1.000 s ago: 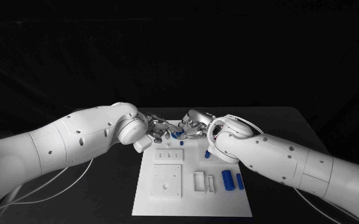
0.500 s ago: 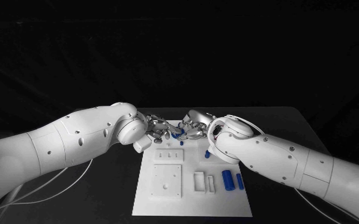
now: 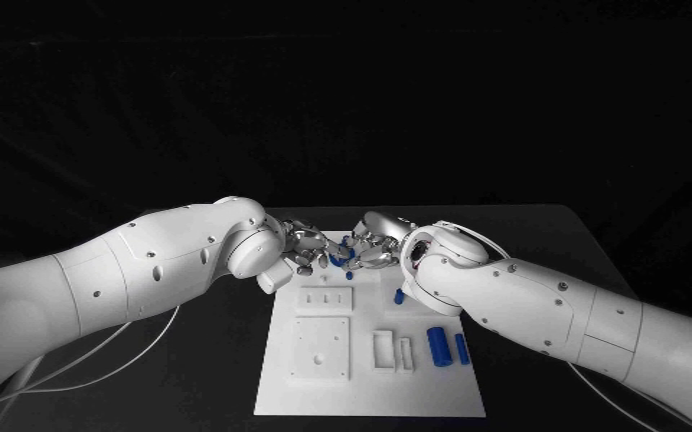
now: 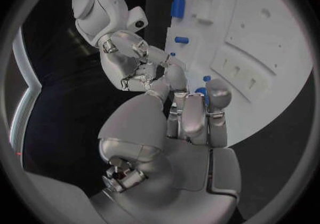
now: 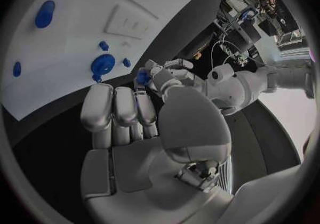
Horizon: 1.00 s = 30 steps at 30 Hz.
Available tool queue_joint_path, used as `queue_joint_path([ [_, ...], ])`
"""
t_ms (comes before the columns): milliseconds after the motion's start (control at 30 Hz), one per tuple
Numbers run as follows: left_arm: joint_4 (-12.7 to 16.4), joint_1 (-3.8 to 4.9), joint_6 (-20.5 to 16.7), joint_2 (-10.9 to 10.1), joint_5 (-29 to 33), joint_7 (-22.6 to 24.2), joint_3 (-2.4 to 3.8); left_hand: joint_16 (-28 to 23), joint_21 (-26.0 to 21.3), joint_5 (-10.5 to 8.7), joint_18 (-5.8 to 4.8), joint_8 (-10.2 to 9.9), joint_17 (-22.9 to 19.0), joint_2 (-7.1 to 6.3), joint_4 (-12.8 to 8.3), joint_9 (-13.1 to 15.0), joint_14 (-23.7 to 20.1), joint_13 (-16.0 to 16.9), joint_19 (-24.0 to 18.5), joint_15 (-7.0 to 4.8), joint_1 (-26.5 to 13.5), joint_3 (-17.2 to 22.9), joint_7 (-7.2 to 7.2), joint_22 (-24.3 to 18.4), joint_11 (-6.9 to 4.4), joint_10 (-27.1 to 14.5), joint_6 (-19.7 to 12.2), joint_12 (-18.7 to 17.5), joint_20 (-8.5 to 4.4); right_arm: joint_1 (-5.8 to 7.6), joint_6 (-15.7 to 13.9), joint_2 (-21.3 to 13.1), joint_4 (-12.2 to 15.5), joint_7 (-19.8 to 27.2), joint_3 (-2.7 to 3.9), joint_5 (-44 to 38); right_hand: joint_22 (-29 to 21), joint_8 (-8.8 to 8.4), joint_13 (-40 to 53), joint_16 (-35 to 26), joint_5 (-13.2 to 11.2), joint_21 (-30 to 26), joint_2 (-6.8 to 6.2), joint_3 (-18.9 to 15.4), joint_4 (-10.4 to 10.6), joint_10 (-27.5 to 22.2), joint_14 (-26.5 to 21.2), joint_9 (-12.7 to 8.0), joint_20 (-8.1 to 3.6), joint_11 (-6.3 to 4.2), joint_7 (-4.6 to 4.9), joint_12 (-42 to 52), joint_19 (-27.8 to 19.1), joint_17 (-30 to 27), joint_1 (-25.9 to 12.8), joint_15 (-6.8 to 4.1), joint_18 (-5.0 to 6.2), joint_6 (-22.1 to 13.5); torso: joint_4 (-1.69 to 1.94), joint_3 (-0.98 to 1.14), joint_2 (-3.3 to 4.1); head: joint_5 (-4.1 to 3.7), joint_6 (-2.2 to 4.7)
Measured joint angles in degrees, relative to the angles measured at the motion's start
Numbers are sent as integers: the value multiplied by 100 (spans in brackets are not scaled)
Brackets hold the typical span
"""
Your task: Assemble the parts on the task board
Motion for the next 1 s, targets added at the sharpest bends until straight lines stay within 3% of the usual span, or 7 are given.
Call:
queue_joint_path([
  [133,-12,-1,-15,11,-29,22,-2,0,-58,243,-3,0,22,-102,70,84,-21,-15,12,-23,-101,150,20,76,-2,64,21,-55,-12,1,-4,-4,0,2,2,0,0,-5,0,-59,65,-33,0,-15,33,-1,0,0,0,-1,0,-52,0,-34,0,0,0,0,1,0,0,-1,-2],
  [367,-45,-1,-50,41,-66,60,2,23,-100,451,-13,-1,72,-150,135,205,-3,-36,54,-44,-217,282,58,170,1,186,65,-186,-13,-3,-35,-29,-3,30,-3,7,0,-6,0,-180,200,-165,-82,-67,204,-93,0,0,0,12,64,-177,0,-106,-82,0,-1,-151,1,0,1,-1,-21],
  [533,-72,-1,-57,60,-94,89,3,49,-127,609,-16,-3,91,-163,134,298,-3,-102,74,-45,-340,360,60,230,-2,190,83,-370,-33,-11,-105,-74,-3,83,-9,25,0,6,0,-270,222,-283,-209,-116,379,-164,0,-5,0,38,79,-292,0,-164,-46,0,0,-229,-4,0,2,-1,-28],
  [700,-104,1,-62,48,-133,96,-26,49,-156,824,-43,-15,99,-219,106,453,-2,-135,95,-44,-408,412,60,281,-1,190,85,-381,-54,-25,-222,-160,-18,140,-11,60,2,46,0,-337,222,-407,-307,-235,544,-240,-4,-14,21,71,154,-419,-21,-212,-7,4,-1,-444,-4,1,3,-8,-29],
  [833,-115,1,-62,37,-168,96,-39,49,-167,863,-44,-26,108,-248,110,538,8,-175,95,-55,-437,460,59,318,-8,196,86,-381,-54,-38,-326,-244,-17,194,-11,114,4,46,-24,-430,253,-545,-341,-439,690,-291,-10,-14,42,100,192,-520,0,-261,27,36,-4,-585,-1,3,3,-12,-32],
  [1000,-149,1,-61,36,-219,90,-53,49,-223,874,-45,-37,121,-285,111,540,19,-270,136,-66,-474,501,48,386,-11,217,109,-355,-53,-77,-409,-412,88,305,-10,195,4,46,-169,-562,358,-756,-412,-683,727,-401,-45,-22,61,133,239,-631,-21,-335,98,68,-8,-815,4,3,3,-6,-43],
])
